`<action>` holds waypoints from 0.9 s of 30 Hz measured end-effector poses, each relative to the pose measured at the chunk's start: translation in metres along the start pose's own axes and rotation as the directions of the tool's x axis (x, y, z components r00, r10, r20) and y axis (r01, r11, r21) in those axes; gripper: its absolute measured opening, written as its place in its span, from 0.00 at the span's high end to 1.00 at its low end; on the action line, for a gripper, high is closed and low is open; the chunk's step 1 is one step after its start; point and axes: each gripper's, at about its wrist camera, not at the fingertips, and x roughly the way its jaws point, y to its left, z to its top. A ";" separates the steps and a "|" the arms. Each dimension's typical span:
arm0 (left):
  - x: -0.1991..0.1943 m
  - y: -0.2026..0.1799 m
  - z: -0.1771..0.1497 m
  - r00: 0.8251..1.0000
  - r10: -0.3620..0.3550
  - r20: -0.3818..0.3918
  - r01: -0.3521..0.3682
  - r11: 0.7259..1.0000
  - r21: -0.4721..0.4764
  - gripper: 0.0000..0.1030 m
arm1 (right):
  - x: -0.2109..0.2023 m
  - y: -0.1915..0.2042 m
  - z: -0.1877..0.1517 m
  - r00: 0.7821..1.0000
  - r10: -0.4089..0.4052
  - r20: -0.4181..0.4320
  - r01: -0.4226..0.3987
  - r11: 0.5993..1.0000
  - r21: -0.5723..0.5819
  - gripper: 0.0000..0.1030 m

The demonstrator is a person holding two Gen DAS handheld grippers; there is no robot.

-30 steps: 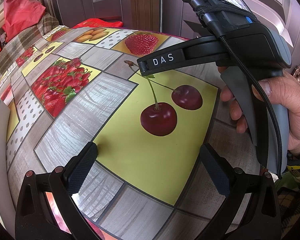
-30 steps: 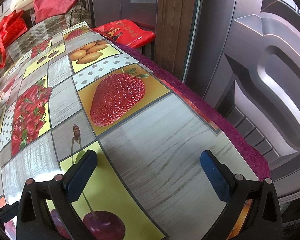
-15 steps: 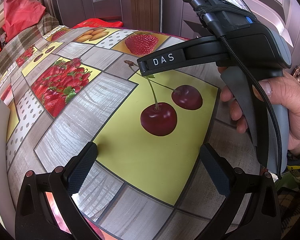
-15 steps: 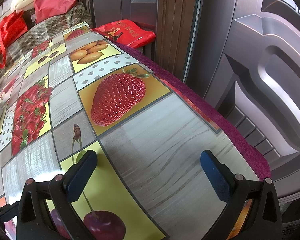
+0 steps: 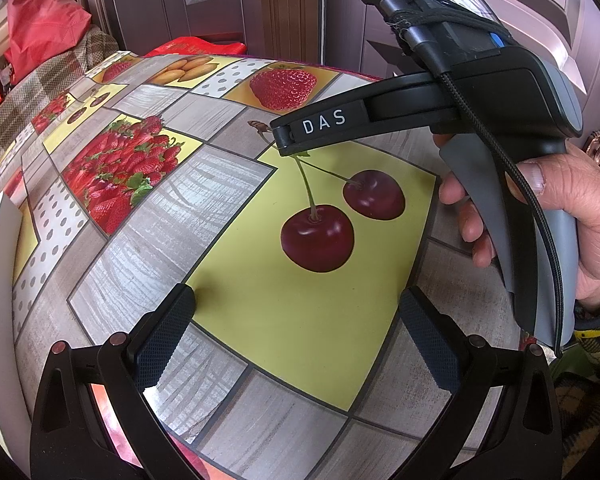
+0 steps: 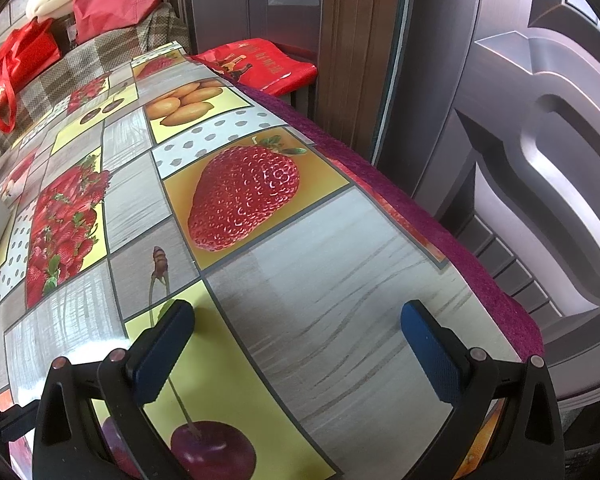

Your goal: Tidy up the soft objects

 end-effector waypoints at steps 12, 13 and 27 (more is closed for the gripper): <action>0.000 0.000 0.000 1.000 0.000 0.000 0.000 1.000 0.000 0.01 | 0.001 0.004 0.000 1.000 0.009 -0.002 -0.009 1.000 -0.013 0.00; 0.000 0.000 0.000 1.000 0.000 0.001 0.000 1.000 0.000 0.01 | 0.001 0.004 0.000 1.000 0.009 -0.002 -0.009 1.000 -0.013 0.00; 0.000 0.000 0.000 1.000 0.000 0.000 0.000 1.000 0.000 0.01 | 0.003 0.008 0.002 1.000 0.022 -0.006 -0.022 0.999 -0.028 0.00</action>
